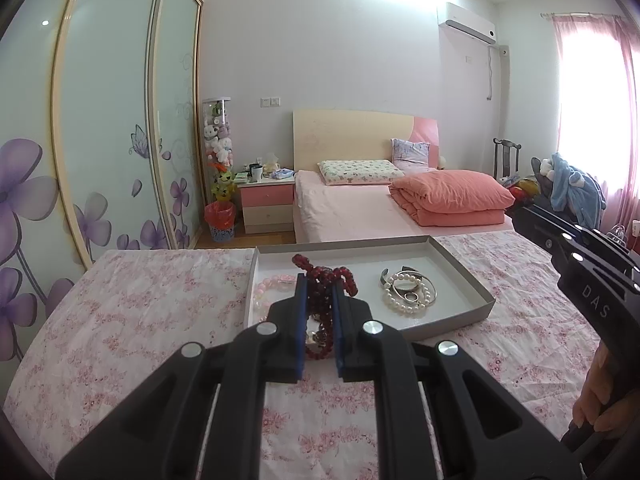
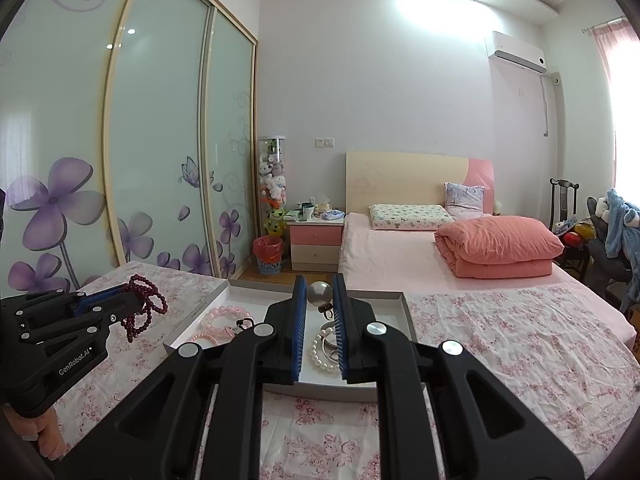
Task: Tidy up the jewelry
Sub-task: 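Carry the necklace and earring into the grey tray and open both tools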
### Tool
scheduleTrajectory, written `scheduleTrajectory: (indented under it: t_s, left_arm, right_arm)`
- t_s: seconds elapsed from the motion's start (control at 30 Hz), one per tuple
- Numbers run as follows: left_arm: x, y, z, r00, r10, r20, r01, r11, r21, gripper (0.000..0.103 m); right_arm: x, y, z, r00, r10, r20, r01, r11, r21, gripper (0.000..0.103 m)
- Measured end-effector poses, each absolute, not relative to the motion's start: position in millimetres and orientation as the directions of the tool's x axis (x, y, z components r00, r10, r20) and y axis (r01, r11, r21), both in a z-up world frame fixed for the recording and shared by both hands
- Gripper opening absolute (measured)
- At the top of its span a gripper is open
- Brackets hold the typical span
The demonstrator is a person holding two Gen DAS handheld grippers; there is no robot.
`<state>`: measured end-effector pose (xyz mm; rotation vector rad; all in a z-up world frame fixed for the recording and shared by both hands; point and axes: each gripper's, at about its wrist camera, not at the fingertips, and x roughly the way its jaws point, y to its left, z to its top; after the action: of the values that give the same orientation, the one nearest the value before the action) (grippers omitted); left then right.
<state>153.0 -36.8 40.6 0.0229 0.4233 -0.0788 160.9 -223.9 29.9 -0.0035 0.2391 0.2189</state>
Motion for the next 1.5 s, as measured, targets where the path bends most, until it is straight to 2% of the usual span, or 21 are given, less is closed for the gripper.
scheduleTrajectory:
  t_s: [0.3, 0.57, 0.97, 1.5]
  left_arm:
    - [156.6, -37.1, 39.5, 0.905, -0.078, -0.418, 0.088, 0.996, 0.005, 0.012]
    - [191.3, -35.3, 41.7, 0.912, -0.064, -0.406, 0.069, 0.998, -0.003, 0.012]
    - [260.3, -41.4, 15.4, 0.883, -0.058, -0.467, 0.058, 0.998, -0.015, 0.012]
    - [298.3, -48.7, -16.8, 0.831, -0.075, -0.551, 0.068, 0.997, -0.033, 0.012]
  right_arm:
    - [165.2, -224.6, 29.5, 0.947, 0.218, -0.238, -0.221, 0.975, 0.014, 0.014]
    - [198.8, -222.1, 32.8, 0.949, 0.217, -0.229, -0.215, 0.976, 0.036, 0.014]
    - [263.4, -221.8, -9.5, 0.903, 0.221, -0.369, -0.202, 0.975, 0.089, 0.014]
    - [293.4, -212.0, -27.1, 0.864, 0.234, -0.447, -0.208, 0.972, 0.108, 0.015]
